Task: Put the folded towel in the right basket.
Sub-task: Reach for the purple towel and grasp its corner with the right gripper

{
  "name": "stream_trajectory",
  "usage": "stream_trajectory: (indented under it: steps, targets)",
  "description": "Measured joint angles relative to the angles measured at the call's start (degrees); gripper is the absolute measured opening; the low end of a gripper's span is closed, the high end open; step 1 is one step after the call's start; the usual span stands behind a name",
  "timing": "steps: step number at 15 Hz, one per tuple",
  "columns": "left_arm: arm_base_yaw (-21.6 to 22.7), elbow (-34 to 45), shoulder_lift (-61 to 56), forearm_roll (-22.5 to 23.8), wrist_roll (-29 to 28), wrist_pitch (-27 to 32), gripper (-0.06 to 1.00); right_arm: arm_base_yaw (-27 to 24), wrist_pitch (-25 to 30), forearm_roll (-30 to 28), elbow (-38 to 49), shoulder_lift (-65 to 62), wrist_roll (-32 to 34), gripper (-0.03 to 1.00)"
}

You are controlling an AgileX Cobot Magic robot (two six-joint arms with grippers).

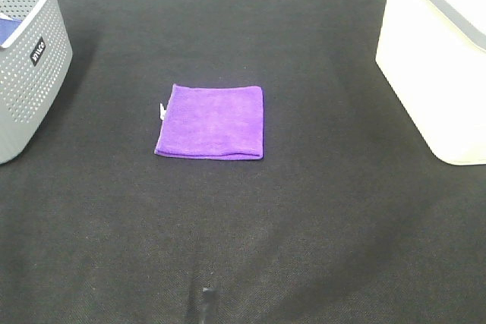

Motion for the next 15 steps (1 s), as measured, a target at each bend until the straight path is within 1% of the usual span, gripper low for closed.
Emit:
stream_trajectory:
  steps: [15]
  targets:
    - [0.00,0.00,0.00,0.00,0.00,0.00,0.99,0.00,0.00,-0.29,0.00,0.00,-0.06,0.95]
